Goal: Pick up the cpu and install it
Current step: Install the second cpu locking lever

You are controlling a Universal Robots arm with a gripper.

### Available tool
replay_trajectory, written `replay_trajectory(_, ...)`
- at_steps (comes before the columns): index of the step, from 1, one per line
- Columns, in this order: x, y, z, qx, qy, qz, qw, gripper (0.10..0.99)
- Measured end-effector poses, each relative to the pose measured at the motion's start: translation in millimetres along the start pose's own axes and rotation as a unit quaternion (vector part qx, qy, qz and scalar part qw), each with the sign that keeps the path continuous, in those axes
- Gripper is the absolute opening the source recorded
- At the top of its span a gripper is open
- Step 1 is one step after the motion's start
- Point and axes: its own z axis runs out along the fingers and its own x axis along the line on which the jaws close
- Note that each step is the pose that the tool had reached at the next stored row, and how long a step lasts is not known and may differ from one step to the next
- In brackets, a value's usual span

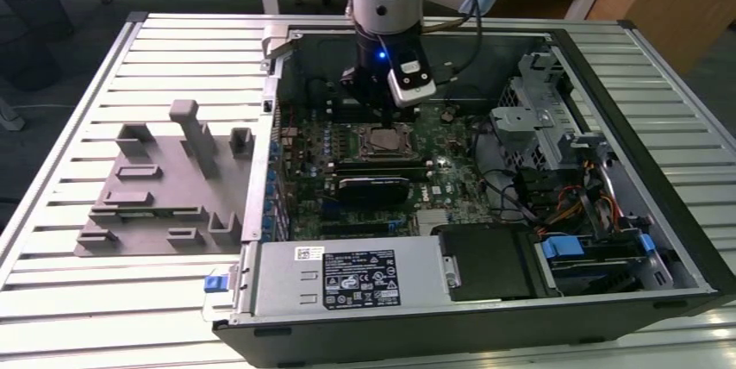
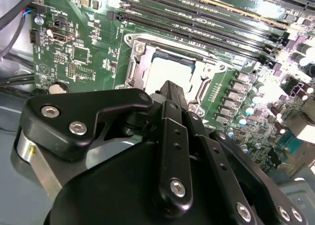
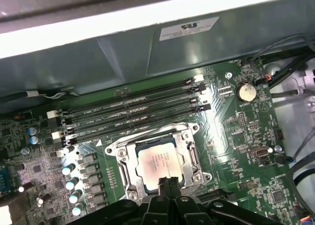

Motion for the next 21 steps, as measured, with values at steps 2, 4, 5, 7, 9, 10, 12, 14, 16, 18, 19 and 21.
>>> replay_trajectory(2, -0.2, 0.1, -2.1, 0.0, 0.0, 0.0, 1.0, 0.106)
replay_trajectory(4, -0.2, 0.1, -2.2, -0.0001, 0.0, 0.0, 1.0, 0.106)
replay_trajectory(5, -0.2, 0.1, -2.2, -0.0001, 0.0, 0.0, 1.0, 0.106)
replay_trajectory(7, -0.2, 0.1, -2.3, -0.0001, 0.0, 0.0, 1.0, 0.106)
replay_trajectory(9, -0.2, 0.1, -2.3, 0.0, 0.0, 0.0, 1.0, 0.106)
replay_trajectory(10, -0.2, 0.1, -2.3, 0.0, 0.0, 0.0, 1.0, 0.106)
replay_trajectory(12, -0.3, -0.2, -2.4, 0.0002, 0.0, 0.0, 1.0, 0.106)
replay_trajectory(14, -0.8, -1.9, -2.4, 0.0001, 0.0, 0.0, 1.0, 0.106)
replay_trajectory(16, -1.6, -5.1, -2.4, 0.0001, 0.0, 0.0, 1.0, 0.106)
replay_trajectory(18, -2.6, -8.4, -2.5, 0.0, 0.0, 0.0, 1.0, 0.106)
replay_trajectory(19, -3.0, -9.9, -2.6, 0.0001, 0.0, 0.0, 1.0, 0.106)
replay_trajectory(21, -3.8, -12.8, -2.6, 0.0001, 0.0, 0.0, 1.0, 0.106)
